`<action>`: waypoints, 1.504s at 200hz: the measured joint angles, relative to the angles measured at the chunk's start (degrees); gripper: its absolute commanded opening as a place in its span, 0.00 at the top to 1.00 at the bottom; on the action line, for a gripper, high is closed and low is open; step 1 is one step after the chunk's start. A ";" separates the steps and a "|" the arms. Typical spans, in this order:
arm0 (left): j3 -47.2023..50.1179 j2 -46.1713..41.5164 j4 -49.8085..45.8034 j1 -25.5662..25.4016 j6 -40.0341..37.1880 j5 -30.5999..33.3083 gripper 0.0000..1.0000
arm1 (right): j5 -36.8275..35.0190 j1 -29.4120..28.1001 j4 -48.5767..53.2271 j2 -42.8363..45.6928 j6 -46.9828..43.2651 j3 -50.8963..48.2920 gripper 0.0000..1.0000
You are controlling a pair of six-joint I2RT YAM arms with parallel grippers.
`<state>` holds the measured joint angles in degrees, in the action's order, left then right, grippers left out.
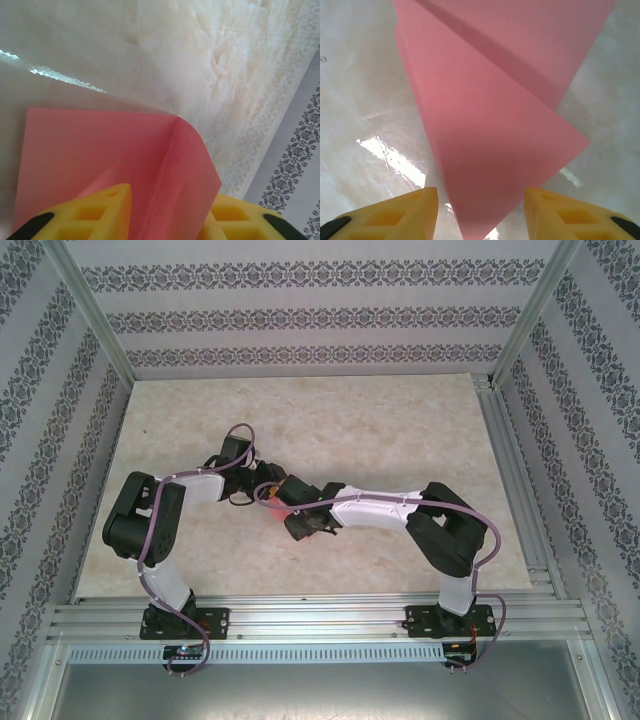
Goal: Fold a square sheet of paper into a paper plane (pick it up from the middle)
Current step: Fourth fold the wing at the center of the table.
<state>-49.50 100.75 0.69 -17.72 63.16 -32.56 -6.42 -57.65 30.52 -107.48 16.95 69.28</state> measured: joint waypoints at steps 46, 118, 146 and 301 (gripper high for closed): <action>-0.72 0.00 -0.04 0.00 0.00 -0.04 0.65 | -0.85 -0.13 1.03 -0.79 -0.48 0.00 0.62; -0.72 0.00 -0.04 0.00 0.00 -0.17 0.66 | -2.03 -1.14 2.54 -0.79 -0.39 0.94 0.80; -0.72 0.00 -0.07 0.00 0.00 -0.17 0.65 | -2.12 -1.14 2.97 -0.79 -0.59 1.29 0.83; -3.72 -1.68 -6.25 0.00 -3.80 1.03 0.54 | 29.18 13.05 -17.16 1.36 5.62 -10.73 0.90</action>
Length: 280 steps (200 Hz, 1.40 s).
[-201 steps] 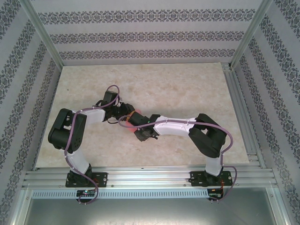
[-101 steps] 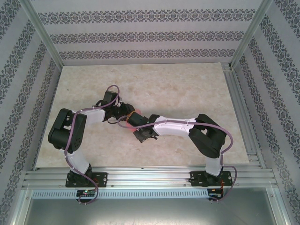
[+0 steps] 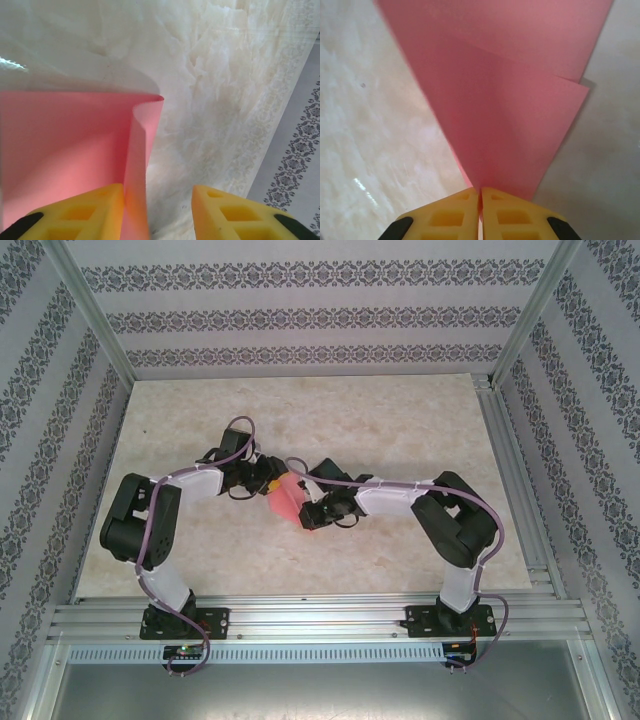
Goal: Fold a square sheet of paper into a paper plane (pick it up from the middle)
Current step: Fourth fold the wing at the center of the table.
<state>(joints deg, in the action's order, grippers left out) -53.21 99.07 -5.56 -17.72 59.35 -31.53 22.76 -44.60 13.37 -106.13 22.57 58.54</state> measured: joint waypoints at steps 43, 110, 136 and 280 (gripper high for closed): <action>0.00 -4.31 -2.38 0.00 -2.51 2.29 0.42 | 8.68 2.01 -5.70 0.26 3.19 -0.98 0.90; 0.61 -9.27 -3.32 0.00 -5.38 3.96 0.60 | 14.47 5.42 -9.90 -1.36 6.78 -1.07 0.90; 2.47 -9.27 -3.32 0.00 -5.75 3.76 0.63 | 15.76 5.51 -10.88 -3.65 7.91 -1.01 0.90; 4.00 -9.27 -2.93 -0.04 -6.60 4.24 0.68 | 17.44 5.31 -7.56 -9.99 7.76 6.82 0.91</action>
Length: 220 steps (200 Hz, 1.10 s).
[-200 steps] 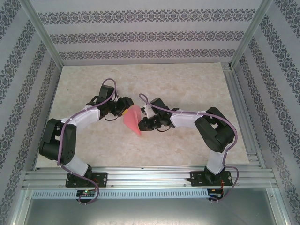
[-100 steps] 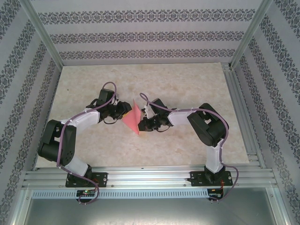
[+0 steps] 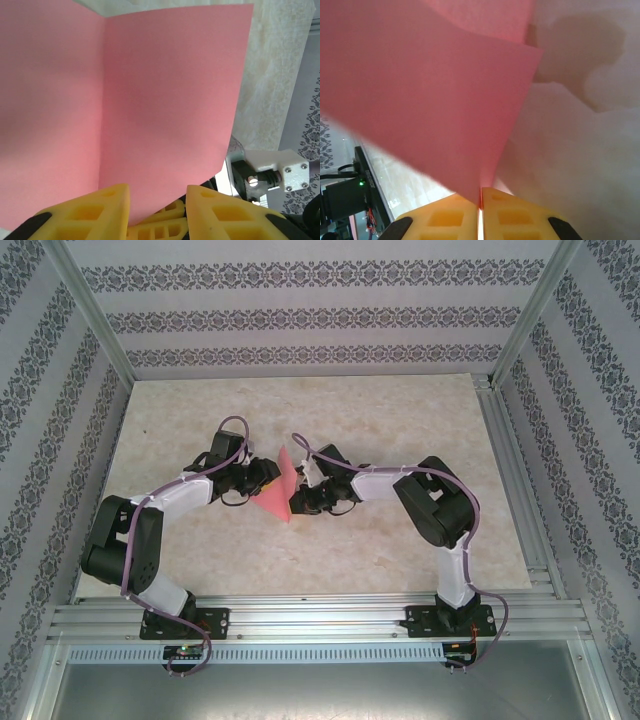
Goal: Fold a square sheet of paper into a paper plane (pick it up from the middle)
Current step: Fourth fold the wing at the center of the table.
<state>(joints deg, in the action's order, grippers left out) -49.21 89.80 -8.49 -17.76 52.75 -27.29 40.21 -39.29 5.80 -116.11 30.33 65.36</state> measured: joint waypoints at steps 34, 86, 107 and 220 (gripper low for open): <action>-0.02 -0.13 -1.51 0.00 0.02 4.33 0.73 | -5.20 -1.20 5.68 1.01 -2.73 1.29 0.95; -0.48 -3.96 -5.33 0.00 -0.02 8.85 0.74 | -22.95 -2.23 19.91 15.06 -9.09 1.31 0.99; -0.76 -5.29 -5.62 0.00 0.02 9.70 0.74 | -31.34 -2.38 25.62 20.00 -11.67 1.40 0.99; -0.59 -10.21 -8.50 0.00 0.22 14.23 0.74 | -48.92 -16.24 45.29 4.37 -15.52 13.20 0.94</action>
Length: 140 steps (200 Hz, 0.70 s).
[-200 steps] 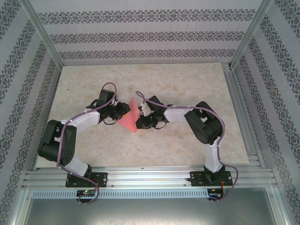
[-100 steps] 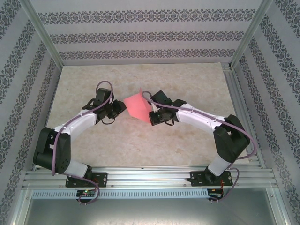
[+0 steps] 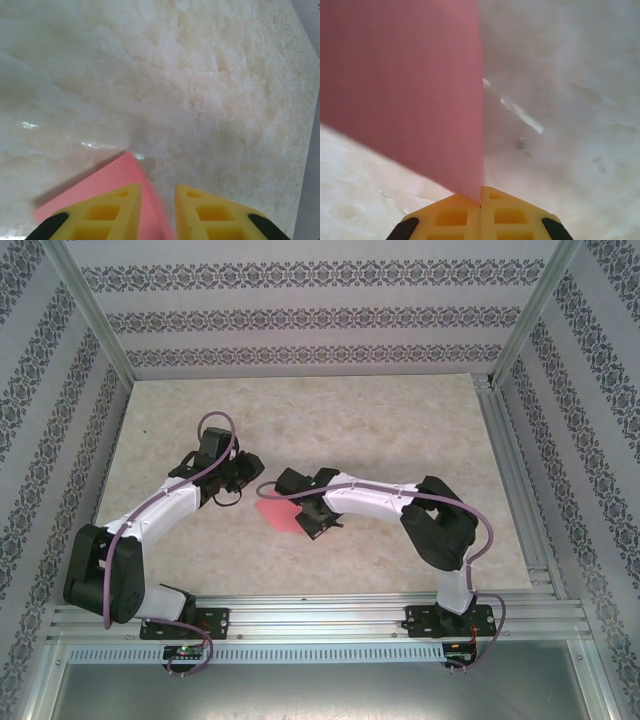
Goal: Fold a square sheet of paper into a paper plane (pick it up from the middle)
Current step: Fourth fold the wing at the center of the table.
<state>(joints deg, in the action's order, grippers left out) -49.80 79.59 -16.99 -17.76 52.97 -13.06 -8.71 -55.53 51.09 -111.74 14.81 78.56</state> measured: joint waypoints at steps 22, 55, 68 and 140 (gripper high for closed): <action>0.07 -0.46 -0.59 0.00 0.00 0.44 0.73 | 1.77 -0.31 -0.81 -0.57 0.22 0.04 0.80; 0.28 -0.46 -1.01 0.00 0.00 0.61 0.73 | 3.78 -0.20 -3.32 0.24 0.44 -0.31 0.71; 0.28 -0.46 -1.14 0.00 0.00 0.59 0.73 | 4.33 -0.22 -4.46 1.60 0.44 -0.98 0.70; 0.28 -0.46 -1.27 0.00 -0.02 0.52 0.73 | 5.05 0.17 -7.63 6.08 0.04 -3.37 0.77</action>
<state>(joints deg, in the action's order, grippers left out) -49.52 79.13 -18.26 -17.76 52.95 -12.53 -3.66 -55.35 43.46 -105.67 14.85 75.20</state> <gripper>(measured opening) 0.273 0.236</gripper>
